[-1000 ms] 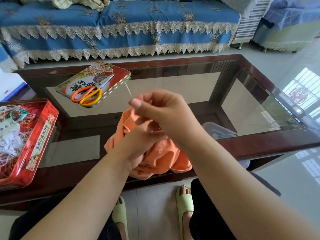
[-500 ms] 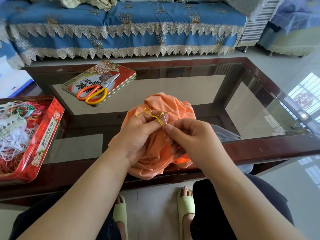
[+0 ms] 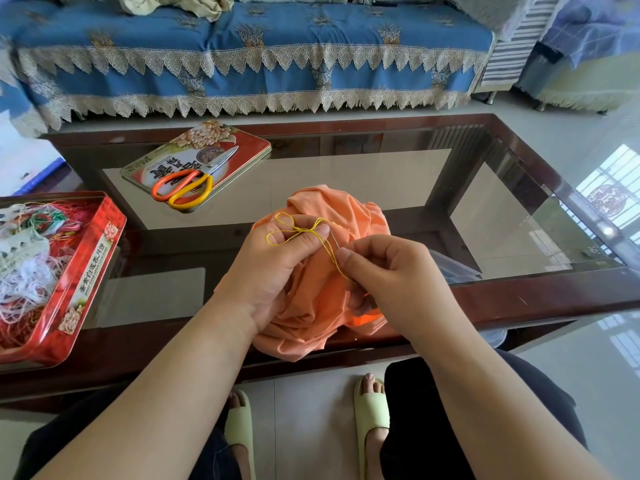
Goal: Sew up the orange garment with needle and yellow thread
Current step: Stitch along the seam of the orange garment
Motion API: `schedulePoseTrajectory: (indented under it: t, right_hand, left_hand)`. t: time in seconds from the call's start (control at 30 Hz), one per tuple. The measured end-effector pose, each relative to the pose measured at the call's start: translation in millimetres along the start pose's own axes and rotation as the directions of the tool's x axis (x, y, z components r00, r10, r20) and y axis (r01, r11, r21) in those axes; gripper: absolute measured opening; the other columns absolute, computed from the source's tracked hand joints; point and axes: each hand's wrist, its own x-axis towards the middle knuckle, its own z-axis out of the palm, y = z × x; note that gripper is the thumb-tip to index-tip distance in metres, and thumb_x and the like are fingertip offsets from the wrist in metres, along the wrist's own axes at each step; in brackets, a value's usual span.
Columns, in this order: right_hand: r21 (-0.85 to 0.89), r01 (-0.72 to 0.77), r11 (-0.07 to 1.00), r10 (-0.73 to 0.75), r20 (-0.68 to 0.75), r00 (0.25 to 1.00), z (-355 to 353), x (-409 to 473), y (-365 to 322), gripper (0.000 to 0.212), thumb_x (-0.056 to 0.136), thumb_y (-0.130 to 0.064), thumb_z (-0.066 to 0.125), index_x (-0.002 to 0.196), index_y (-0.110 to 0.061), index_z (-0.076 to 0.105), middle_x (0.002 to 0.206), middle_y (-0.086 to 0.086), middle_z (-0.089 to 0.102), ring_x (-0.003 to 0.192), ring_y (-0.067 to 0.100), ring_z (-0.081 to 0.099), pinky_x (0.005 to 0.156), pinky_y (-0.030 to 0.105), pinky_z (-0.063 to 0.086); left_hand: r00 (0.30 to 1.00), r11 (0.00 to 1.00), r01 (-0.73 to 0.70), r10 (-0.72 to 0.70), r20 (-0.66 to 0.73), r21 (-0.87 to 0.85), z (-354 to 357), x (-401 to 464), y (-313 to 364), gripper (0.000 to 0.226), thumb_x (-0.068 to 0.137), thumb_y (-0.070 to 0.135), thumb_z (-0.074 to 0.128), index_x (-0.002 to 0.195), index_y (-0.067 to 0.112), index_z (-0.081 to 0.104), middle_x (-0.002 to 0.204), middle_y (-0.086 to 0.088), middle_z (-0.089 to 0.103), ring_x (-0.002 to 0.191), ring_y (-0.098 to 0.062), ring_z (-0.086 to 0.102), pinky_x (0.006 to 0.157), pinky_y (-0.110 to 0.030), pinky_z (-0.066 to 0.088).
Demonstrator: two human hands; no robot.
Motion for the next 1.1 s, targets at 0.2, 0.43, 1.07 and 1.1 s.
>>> schedulePoseTrajectory:
  t: [0.2, 0.43, 1.07, 1.1]
  right_hand:
    - [-0.022, 0.016, 1.000, -0.016, -0.019, 1.000, -0.8, 0.8, 0.6, 0.014, 0.092, -0.017, 0.063, 0.079, -0.014, 0.066, 0.051, 0.001, 0.059, 0.044, 0.016, 0.057, 0.047, 0.027, 0.053]
    - [-0.027, 0.024, 0.999, -0.025, -0.020, 1.000, -1.8, -0.5, -1.0, 0.013, 0.093, -0.016, 0.062, 0.081, -0.013, 0.067, 0.051, 0.001, 0.060, 0.044, 0.015, 0.058, 0.047, 0.025, 0.052]
    - [-0.005, -0.010, 1.000, 0.010, -0.029, 1.000, -1.2, -2.6, -5.2, 0.014, 0.093, -0.015, 0.061, 0.082, -0.009, 0.067, 0.050, 0.001, 0.059, 0.041, 0.013, 0.057, 0.047, 0.028, 0.055]
    - [0.008, -0.013, 1.000, 0.013, -0.028, 1.000, -1.1, -2.8, -5.4, 0.014, 0.093, -0.015, 0.061, 0.083, -0.008, 0.067, 0.049, 0.001, 0.059, 0.041, 0.013, 0.057, 0.046, 0.026, 0.054]
  left_hand:
    - [0.999, 0.996, -0.032, 0.034, -0.027, 0.084, -1.8, 1.4, -2.7, 0.023, 0.074, 0.028, 0.071, 0.093, 0.016, 0.071, 0.089, -0.007, 0.073, 0.091, -0.021, 0.069, 0.090, -0.037, 0.053]
    - [0.996, 0.992, -0.064, 0.071, -0.058, 0.109, -2.3, 2.2, -4.0, 0.028, 0.072, 0.030, 0.072, 0.096, 0.016, 0.069, 0.090, -0.005, 0.073, 0.090, -0.018, 0.069, 0.084, -0.030, 0.052]
    - [0.983, 0.951, -0.165, 0.181, -0.040, 0.260, -3.0, 0.1, -4.7, 0.018, 0.077, 0.040, 0.073, 0.091, 0.029, 0.068, 0.085, 0.006, 0.073, 0.086, -0.012, 0.069, 0.082, -0.029, 0.050]
    - [0.983, 0.954, -0.160, 0.176, -0.043, 0.253, -2.4, -0.2, -4.6, 0.019, 0.076, 0.039, 0.072, 0.091, 0.028, 0.068, 0.085, 0.006, 0.073, 0.086, -0.011, 0.069, 0.082, -0.029, 0.050]
